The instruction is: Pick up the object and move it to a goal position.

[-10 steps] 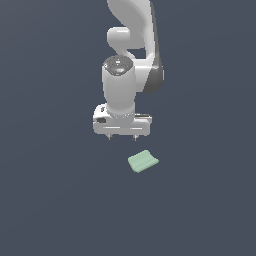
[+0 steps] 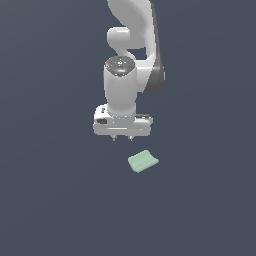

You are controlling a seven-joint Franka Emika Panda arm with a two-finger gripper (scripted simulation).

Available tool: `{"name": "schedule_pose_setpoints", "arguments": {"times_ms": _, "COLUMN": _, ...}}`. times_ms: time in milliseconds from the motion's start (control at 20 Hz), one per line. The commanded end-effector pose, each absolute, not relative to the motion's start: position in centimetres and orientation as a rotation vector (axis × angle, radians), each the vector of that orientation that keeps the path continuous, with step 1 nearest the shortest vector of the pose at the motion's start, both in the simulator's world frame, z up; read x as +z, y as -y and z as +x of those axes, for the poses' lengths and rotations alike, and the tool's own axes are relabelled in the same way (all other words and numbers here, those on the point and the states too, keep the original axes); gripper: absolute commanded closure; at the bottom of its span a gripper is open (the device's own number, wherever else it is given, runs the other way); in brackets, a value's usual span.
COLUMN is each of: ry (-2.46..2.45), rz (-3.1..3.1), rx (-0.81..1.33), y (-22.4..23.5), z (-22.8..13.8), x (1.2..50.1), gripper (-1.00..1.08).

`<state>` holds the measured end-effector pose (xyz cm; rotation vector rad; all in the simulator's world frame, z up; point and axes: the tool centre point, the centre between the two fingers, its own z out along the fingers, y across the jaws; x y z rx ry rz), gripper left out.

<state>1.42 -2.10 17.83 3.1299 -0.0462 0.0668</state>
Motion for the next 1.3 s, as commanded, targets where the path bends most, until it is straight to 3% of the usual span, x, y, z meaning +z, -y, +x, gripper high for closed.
{"name": "schedule_pose_setpoints", "arguments": {"times_ms": 0, "ry": 0.042, "rz": 3.126, "rx": 0.058, "y": 1.8, "z": 1.5, "x": 17.7, "gripper": -0.2}}
{"name": "schedule_pose_setpoints", "arguments": {"times_ms": 450, "ry": 0.028, "rz": 3.087, "rx": -0.023, "y": -0.9, "z": 2.1, "x": 16.5, "gripper": -0.2}}
{"name": "schedule_pose_setpoints", "arguments": {"times_ms": 1250, "ry": 0.071, "rz": 2.873, "rx": -0.187, "y": -9.5, "z": 3.7, "x": 12.5, "gripper": -0.2}}
